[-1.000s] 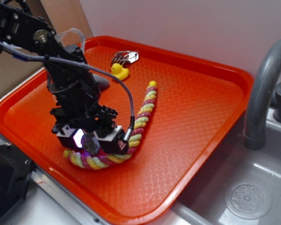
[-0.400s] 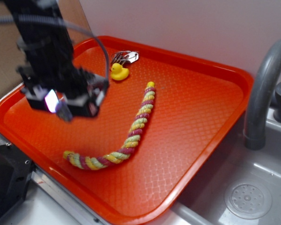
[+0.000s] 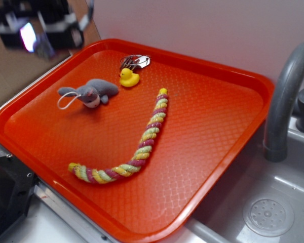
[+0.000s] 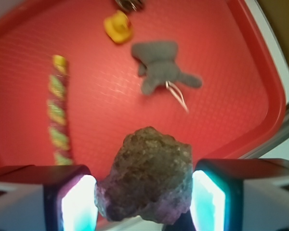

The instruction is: Grab the rock.

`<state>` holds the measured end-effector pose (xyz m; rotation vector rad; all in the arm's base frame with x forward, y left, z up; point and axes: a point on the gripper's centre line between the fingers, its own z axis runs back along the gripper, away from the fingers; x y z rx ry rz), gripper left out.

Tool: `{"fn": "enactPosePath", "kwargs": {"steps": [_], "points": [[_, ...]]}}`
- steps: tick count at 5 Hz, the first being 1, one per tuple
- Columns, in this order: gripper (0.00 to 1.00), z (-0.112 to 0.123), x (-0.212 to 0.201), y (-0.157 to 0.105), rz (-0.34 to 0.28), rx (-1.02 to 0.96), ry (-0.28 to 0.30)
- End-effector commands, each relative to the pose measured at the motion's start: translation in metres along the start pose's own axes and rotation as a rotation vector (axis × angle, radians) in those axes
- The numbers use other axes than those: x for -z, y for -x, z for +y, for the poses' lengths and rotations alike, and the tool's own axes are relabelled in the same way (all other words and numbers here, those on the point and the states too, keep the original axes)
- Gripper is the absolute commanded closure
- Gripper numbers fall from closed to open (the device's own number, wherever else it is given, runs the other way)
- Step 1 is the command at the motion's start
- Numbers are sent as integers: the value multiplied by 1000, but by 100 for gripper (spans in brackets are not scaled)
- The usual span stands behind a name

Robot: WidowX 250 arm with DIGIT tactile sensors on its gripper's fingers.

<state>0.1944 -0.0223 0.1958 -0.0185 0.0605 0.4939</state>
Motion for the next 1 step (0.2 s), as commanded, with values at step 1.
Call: {"fn": "enactPosePath", "kwargs": {"steps": [1], "points": [[100, -9, -24, -11, 3, 158, 48]]}}
